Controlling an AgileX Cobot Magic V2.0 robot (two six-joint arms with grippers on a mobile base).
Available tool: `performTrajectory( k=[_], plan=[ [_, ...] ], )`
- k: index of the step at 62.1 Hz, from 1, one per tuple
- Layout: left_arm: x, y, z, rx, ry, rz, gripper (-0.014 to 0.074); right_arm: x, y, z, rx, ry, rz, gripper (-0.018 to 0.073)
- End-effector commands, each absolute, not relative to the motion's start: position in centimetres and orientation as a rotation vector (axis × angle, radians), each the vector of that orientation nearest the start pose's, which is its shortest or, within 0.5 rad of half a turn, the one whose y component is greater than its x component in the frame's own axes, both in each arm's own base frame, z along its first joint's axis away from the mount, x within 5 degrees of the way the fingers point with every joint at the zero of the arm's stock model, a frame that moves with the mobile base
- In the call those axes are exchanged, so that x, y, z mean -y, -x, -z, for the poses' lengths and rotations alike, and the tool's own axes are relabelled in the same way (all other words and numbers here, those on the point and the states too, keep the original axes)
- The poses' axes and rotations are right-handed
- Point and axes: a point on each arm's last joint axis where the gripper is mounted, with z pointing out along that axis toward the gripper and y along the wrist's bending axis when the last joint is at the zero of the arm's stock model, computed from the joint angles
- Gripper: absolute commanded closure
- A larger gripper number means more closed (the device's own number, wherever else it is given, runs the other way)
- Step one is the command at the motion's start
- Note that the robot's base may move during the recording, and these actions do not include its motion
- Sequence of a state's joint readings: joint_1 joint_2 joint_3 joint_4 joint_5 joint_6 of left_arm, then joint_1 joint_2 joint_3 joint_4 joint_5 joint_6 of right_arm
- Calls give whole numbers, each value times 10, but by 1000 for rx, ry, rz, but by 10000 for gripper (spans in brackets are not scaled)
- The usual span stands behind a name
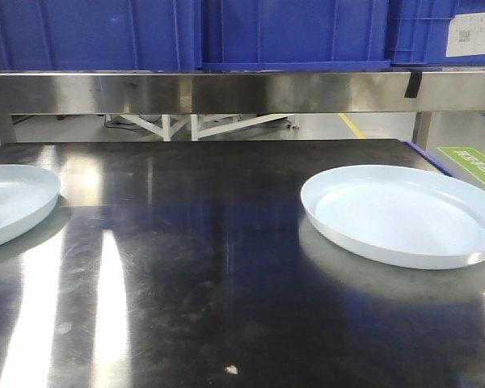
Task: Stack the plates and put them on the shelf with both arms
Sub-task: 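Slide the grasped plate toward the other plate, release, lift left gripper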
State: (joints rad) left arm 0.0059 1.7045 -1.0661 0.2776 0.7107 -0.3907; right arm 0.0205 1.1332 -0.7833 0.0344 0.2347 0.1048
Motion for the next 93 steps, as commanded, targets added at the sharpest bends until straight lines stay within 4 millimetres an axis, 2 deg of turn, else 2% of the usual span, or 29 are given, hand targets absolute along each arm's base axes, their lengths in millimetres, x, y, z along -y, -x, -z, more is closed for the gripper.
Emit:
performTrajectory(
  k=[1, 9, 23, 33, 45, 50, 68, 74, 80, 89, 93],
  plan=[
    [-15, -334, -222, -2707, 313, -175, 499, -5, -245, -330, -1944, -110, -106, -54],
    [-1, -338, -247, -2643, 281, -127, 499, -5, -245, -330, -1944, -109, -106, -54],
    [58, -340, -281, -2559, 101, 30, 499, -5, -245, -330, -1944, -109, -106, -54],
    [111, -331, -289, -2526, -66, 140, 499, -5, -245, -330, -1947, -109, -107, -54],
    [155, -319, -286, -2499, -231, 205, 499, -5, -245, -329, -1952, -109, -106, -54],
    [163, -317, -283, -2502, -260, 212, 499, -5, -244, -329, -1956, -109, -106, -54],
    [163, -318, -282, -2503, -268, 199, 496, -5, -244, -327, -1973, -110, -106, -54],
    [163, -318, -282, -2502, -269, 197, 465, -5, -244, -327, -1973, -110, -106, -54],
    [162, -318, -281, -2498, -304, 172, 343, -5, -244, -327, -1973, -110, -106, -54],
    [161, -317, -281, -2507, -320, 144, 66, -5, -244, -327, -1973, -110, -106, -54],
    [160, -318, -281, -2507, -321, 131, 30, -5, -244, -327, -1973, -110, -106, -54]
  ],
)
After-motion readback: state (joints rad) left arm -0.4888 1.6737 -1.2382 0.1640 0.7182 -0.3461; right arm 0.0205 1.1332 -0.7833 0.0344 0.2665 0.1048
